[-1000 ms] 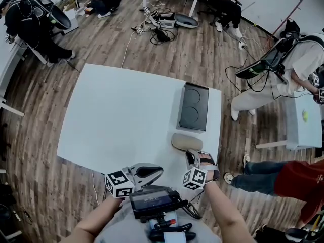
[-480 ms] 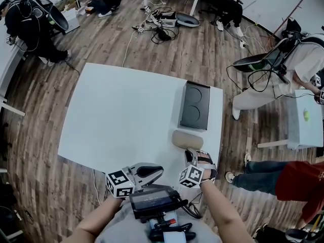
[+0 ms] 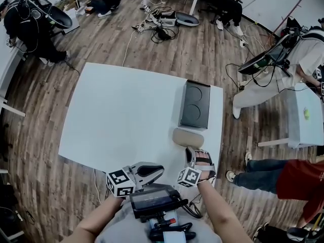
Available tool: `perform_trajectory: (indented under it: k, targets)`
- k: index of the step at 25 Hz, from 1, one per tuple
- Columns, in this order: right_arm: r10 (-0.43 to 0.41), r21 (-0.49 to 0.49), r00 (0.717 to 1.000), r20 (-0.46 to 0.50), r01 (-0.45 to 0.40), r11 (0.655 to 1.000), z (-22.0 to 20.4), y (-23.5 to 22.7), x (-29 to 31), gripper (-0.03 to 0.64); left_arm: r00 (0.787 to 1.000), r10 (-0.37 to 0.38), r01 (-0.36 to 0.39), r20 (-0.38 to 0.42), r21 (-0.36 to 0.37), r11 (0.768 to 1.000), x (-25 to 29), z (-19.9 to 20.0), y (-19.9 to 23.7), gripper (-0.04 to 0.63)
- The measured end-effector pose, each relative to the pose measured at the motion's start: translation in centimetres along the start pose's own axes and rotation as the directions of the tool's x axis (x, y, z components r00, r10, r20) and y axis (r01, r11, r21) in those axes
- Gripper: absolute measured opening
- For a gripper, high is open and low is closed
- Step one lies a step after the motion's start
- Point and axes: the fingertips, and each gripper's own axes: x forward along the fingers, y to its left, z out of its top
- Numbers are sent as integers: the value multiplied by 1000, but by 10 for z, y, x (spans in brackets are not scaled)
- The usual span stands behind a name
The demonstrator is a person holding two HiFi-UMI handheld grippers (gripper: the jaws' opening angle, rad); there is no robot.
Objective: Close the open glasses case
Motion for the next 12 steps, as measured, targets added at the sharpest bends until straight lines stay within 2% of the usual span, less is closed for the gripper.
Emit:
perform_trajectory:
  k: [5,9,12]
  targets:
    - [-149,-43,987,-64,147,988,0,4,1,69,1000,5,-5,-15,4,1000,-7,-7,-1,29]
    - [-190,-16,979,-80,189,982,2,0,0,69,1000,14,-13,-25,10,1000,-15,-8,-2,29]
    - [-210,-31,973,-90,208,978,4,-1,3,69,999,19,-19,-36,14,1000,-22,-10,-1,29]
